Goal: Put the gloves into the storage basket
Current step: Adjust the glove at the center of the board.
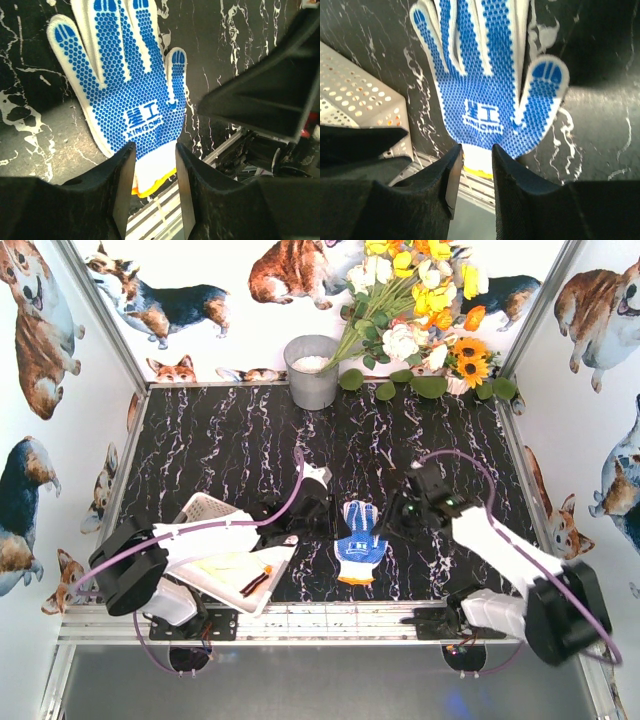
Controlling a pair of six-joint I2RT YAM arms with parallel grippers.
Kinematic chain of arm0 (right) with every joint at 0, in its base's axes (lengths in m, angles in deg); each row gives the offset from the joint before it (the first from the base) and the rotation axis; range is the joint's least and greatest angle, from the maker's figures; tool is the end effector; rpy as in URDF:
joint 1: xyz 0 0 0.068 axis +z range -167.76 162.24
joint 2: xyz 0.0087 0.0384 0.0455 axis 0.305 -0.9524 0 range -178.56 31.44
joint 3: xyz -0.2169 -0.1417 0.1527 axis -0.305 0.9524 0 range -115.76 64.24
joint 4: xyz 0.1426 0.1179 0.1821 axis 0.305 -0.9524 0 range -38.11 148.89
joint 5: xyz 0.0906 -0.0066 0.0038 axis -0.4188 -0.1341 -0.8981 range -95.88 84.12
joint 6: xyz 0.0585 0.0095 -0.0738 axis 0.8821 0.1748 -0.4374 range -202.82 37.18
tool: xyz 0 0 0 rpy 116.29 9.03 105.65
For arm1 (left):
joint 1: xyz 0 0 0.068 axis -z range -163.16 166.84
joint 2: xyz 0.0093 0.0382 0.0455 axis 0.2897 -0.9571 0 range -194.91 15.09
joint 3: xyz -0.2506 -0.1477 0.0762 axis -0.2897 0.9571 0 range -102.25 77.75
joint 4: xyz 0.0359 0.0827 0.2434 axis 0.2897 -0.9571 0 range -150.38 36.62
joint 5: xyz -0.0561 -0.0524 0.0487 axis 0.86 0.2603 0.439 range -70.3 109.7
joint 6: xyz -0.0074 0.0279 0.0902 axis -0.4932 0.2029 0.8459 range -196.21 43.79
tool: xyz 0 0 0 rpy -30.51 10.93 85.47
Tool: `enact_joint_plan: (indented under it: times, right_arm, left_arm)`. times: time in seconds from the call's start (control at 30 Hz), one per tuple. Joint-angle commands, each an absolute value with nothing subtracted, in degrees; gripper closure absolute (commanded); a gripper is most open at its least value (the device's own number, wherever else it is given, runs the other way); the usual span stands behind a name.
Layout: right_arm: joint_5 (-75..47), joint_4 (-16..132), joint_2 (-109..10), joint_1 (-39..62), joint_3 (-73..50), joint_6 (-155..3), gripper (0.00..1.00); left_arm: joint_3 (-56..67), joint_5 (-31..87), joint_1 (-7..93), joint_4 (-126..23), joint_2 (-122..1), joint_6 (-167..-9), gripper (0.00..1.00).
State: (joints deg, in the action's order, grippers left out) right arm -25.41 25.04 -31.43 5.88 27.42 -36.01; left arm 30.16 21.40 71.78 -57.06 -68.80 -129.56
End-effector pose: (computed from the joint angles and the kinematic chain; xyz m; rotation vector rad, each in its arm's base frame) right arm 0.1798 0.1099 0.1874 0.4338 2.7588 0.8248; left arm 0.1946 -0.2818 0.2065 0.0518 2.4838 -0.9608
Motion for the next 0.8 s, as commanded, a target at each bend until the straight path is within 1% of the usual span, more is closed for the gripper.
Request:
enact_joint_plan:
  times: [0.0, 0.2, 0.37, 0.57, 0.77]
  right_arm:
    - [-27.28, 31.94, -39.68, 5.54, 21.3, -38.31, 0.68]
    - [-28.33, 37.84, -51.24, 5.29, 15.85, -39.19, 0.72]
    - [-28.69, 40.37, -58.31, 5.1, 12.39, -39.61, 0.74]
    - [-28.46, 41.42, -63.6, 4.92, 10.05, -40.1, 0.76]
    - [-29.56, 42.98, -66.18, 4.92, 9.37, -39.86, 0.79]
  left_arm:
    - [31.53, 23.96, 72.29, -51.96, -70.24, -129.71, 0.7]
    - [33.79, 26.69, 72.71, -44.51, -72.48, -132.04, 0.77]
    - [33.98, 27.53, 73.0, -41.56, -75.29, -132.56, 0.8]
    - [33.98, 28.73, 73.17, -39.8, -78.71, -132.94, 0.82]
    - [37.89, 28.87, 73.18, -38.64, -81.85, -133.2, 0.83]
